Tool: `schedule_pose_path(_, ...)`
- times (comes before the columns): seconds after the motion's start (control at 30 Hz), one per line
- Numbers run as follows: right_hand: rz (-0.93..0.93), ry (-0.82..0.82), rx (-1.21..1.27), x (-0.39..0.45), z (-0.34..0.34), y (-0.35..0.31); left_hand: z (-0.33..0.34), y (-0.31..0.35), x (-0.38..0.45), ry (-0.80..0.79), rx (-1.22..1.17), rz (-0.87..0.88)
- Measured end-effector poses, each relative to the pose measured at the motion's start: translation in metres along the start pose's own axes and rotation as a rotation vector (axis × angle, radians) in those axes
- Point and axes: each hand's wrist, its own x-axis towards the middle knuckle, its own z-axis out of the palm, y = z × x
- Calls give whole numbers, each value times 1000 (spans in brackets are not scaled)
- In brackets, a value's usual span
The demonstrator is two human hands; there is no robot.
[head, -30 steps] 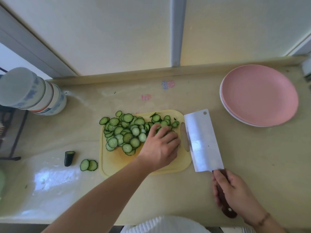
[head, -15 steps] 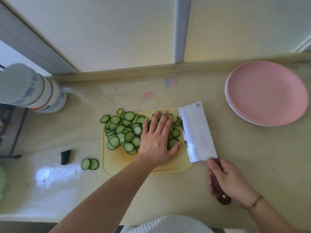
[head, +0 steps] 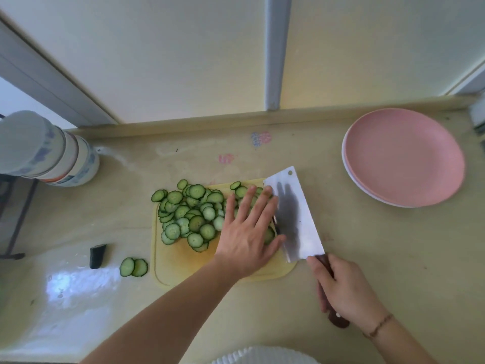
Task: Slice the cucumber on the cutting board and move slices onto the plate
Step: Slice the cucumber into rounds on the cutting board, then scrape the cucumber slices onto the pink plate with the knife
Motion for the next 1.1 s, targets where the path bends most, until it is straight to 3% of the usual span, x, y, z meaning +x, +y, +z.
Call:
schedule_pose_path(0.1, -112, 105, -62, -9, 1, -2, -16, 22, -4, 116, -181, 40)
schedule_pose_path(0.17, -173, 84, -167, -16, 7, -4, -28, 32, -11, 132, -283, 32)
schedule_pose_path(0.23, -212, 67, -243, -22, 17, -7, -39, 40, -19, 12, -328, -15)
schedule_pose_path(0.37, -304, 193, -440, -27, 39, -11, -45, 52, -39, -247, -438, -145)
schedule_pose_path(0.47, -375, 258, -441, -28, 52, -14, -40, 57, -47, -255, -696, -320)
schedule_pose_path(0.7, -427, 327, -381, -31, 44, 2, -40, 72, -29, -284, -886, -503)
schedule_pose_path(1.0, -277, 386, -461, -14, 49, 8, -34, 80, -12, -398, -575, -420)
schedule_pose_path(1.1, -267, 318, -527, -12, 49, 6, -32, 79, -14, -427, -465, -390)
